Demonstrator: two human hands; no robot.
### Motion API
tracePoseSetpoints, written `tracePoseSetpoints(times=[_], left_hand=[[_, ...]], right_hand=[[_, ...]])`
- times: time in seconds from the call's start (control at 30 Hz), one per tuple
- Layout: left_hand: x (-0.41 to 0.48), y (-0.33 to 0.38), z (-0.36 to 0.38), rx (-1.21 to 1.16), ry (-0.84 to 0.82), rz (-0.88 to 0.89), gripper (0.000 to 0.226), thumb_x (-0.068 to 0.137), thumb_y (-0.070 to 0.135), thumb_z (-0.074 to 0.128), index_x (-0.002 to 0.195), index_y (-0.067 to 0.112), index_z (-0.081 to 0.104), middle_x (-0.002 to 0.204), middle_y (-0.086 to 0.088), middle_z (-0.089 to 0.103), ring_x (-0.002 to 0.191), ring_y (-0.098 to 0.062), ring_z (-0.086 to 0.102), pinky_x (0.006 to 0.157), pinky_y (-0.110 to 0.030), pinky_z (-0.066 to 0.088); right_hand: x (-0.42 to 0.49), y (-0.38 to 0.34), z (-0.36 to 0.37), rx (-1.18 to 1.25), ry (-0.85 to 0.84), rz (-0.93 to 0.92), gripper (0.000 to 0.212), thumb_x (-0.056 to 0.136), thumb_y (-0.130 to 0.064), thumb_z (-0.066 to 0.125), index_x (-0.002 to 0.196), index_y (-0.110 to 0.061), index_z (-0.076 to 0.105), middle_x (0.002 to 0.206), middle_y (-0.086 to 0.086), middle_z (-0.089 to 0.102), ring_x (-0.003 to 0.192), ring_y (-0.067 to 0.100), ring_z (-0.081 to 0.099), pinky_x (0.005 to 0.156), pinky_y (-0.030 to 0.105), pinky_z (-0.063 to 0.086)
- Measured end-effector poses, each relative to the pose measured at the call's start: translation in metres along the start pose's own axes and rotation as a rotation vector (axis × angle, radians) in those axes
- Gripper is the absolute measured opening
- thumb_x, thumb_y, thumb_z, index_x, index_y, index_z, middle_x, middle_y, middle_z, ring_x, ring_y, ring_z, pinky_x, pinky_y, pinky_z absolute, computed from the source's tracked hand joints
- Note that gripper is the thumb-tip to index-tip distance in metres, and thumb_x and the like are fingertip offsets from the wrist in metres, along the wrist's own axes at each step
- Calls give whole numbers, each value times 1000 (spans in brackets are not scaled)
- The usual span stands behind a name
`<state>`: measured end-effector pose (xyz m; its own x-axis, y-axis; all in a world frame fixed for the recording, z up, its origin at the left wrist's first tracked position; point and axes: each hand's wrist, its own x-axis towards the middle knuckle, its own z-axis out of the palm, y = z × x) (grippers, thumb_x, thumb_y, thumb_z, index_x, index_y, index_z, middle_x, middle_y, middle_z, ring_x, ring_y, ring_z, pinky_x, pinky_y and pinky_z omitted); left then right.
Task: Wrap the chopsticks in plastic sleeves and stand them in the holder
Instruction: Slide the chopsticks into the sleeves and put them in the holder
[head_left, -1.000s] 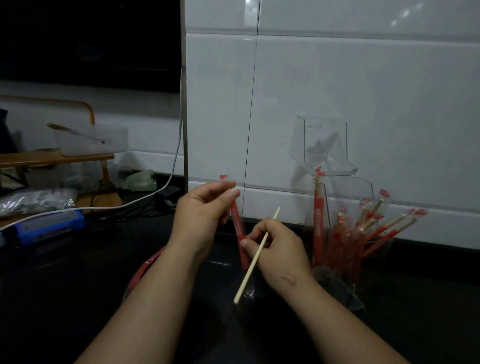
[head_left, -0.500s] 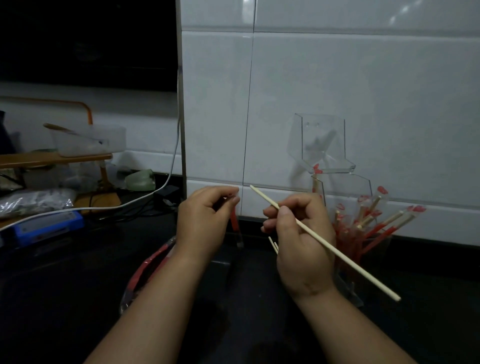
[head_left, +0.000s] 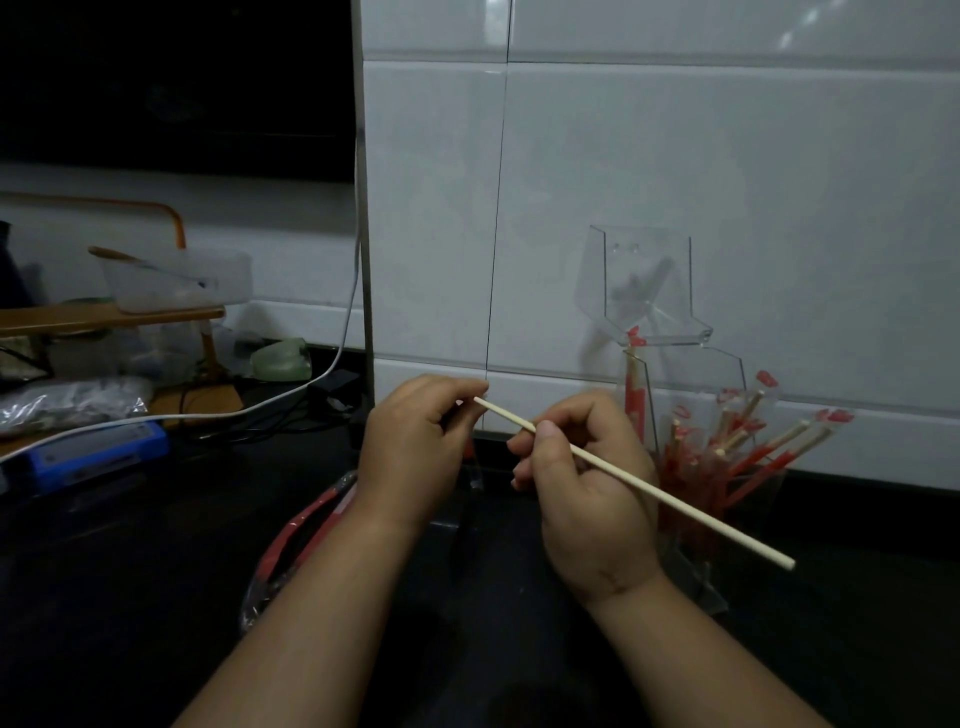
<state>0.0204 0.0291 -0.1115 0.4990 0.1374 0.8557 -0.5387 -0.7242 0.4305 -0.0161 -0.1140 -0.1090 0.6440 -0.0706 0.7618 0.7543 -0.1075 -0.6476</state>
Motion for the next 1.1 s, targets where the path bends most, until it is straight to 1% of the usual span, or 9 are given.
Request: tracePoseSetpoints(times=[0.13, 0.27, 0.37, 0.43, 0.57, 0.63, 0.77, 0.87, 1.1], left_hand=[[0, 0, 0, 20, -6, 32, 20, 80, 15, 67, 95, 11, 78, 88, -1, 74, 87, -8, 59, 77, -5, 38], [-1, -2, 0, 87, -18, 104, 19, 80, 15, 67, 95, 12, 78, 86, -1, 74, 82, -13, 62, 75, -19, 43], [-1, -4, 1, 115, -29, 159, 19, 79, 15, 69, 96, 13, 78, 88, -1, 74, 83, -15, 64, 76, -21, 43], [-1, -7, 1, 133, -22, 143, 19, 80, 16, 69, 96, 13, 79, 88, -1, 74, 82, -19, 66, 76, -21, 43], [1, -14, 2, 172, -5, 48, 17, 80, 14, 72, 96, 11, 80, 88, -2, 71, 82, -23, 67, 78, -23, 46], [1, -16, 3, 175, 1, 31, 18, 78, 8, 77, 96, 10, 80, 88, -3, 69, 81, -24, 66, 77, -26, 48], [0, -12, 1, 145, 37, 128, 20, 81, 19, 70, 96, 9, 79, 84, -4, 68, 78, -22, 63, 73, -22, 44], [-2, -7, 5, 126, -2, 202, 20, 79, 19, 71, 95, 11, 79, 82, -4, 68, 77, -21, 61, 73, -20, 42], [-2, -6, 4, 98, 8, 153, 21, 82, 24, 69, 94, 11, 80, 81, -3, 67, 77, -20, 61, 71, -23, 45]], right_hand=[[1, 2, 0, -47, 9, 25, 14, 82, -41, 49, 81, -28, 55, 71, 6, 66, 60, 21, 62, 58, 52, 51], [2, 3, 1, -73, -10, 43, 11, 86, -36, 57, 82, -26, 59, 71, 1, 66, 60, 18, 61, 58, 49, 52], [3, 3, 2, -82, -29, 12, 9, 90, -23, 64, 82, -26, 64, 69, -14, 64, 60, 7, 59, 55, 27, 49], [2, -1, 1, -6, 6, 7, 4, 91, -31, 62, 88, -28, 63, 68, -12, 61, 59, 5, 56, 56, 18, 43], [-2, -5, -7, 72, 149, -144, 39, 95, -60, 39, 90, -27, 59, 69, -8, 55, 61, 8, 53, 59, 19, 40], [-3, -6, -10, 2, 151, -231, 47, 98, -63, 30, 86, -27, 58, 70, -13, 54, 62, 7, 54, 59, 20, 40], [1, -2, -6, -92, 130, -125, 40, 99, -48, 33, 79, -26, 60, 69, -9, 61, 62, 5, 57, 58, 23, 43], [2, 1, -3, -62, 83, 7, 40, 93, -53, 37, 80, -24, 62, 65, -7, 59, 59, 6, 54, 56, 22, 41], [-1, -5, -4, 115, 94, -60, 32, 94, -39, 37, 88, -29, 67, 73, -1, 67, 62, 10, 59, 59, 24, 47]])
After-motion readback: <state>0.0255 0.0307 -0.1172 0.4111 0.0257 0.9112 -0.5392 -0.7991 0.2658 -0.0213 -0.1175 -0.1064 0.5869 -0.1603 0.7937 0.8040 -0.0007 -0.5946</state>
